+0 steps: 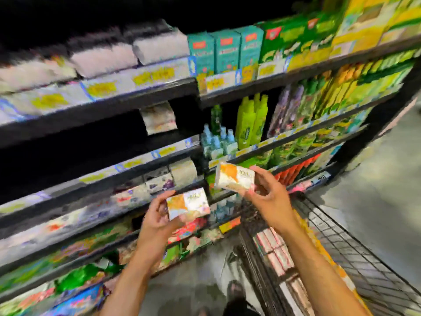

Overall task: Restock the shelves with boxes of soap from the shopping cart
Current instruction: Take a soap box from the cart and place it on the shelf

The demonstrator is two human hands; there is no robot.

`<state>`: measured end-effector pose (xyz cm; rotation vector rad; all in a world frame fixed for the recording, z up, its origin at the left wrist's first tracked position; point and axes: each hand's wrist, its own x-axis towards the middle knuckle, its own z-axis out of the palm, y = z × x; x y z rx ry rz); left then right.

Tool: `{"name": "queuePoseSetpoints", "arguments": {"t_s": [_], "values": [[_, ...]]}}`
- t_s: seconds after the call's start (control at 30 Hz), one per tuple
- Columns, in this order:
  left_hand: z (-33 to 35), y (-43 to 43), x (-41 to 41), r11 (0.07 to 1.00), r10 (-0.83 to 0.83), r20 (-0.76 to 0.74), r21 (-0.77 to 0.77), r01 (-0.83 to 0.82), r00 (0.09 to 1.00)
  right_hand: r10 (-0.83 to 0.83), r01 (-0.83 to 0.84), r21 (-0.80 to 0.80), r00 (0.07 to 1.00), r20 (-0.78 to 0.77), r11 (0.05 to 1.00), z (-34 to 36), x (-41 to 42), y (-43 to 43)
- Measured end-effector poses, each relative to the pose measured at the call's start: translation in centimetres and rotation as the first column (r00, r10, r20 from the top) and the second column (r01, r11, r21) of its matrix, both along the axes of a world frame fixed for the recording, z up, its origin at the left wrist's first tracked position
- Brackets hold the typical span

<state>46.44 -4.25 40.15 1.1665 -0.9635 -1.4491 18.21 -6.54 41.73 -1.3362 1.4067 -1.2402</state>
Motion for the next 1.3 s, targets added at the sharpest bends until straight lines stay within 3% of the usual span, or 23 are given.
{"name": "queuePoseSetpoints", "arguments": {"t_s": [0.33, 0.6, 0.9, 1.3], "values": [[3.6, -2.8, 5.8, 0.985, 0.142, 0.076, -0.111, -0.134, 0.987, 0.163, -0.183, -0.123, 0.974, -0.158, 0.975, 5.2, 9.1, -12.3], [4.3, -5.5, 7.1, 0.960, 0.250, 0.075, -0.147, -0.237, 0.965, 0.278, -0.306, 0.010, 0.853, -0.441, 0.952, 6.0, 12.5, -20.2], [4.5, -6.1, 7.2, 0.946, 0.282, 0.075, -0.189, -0.264, 0.956, 0.319, -0.298, 0.121, 0.820, -0.475, 0.947, 5.1, 13.3, -23.4], [4.7, -6.2, 7.0, 0.935, 0.286, 0.071, -0.237, -0.262, 0.956, 0.290, -0.293, 0.080, 0.801, -0.523, 0.953, 4.6, 14.0, -24.5]]}}
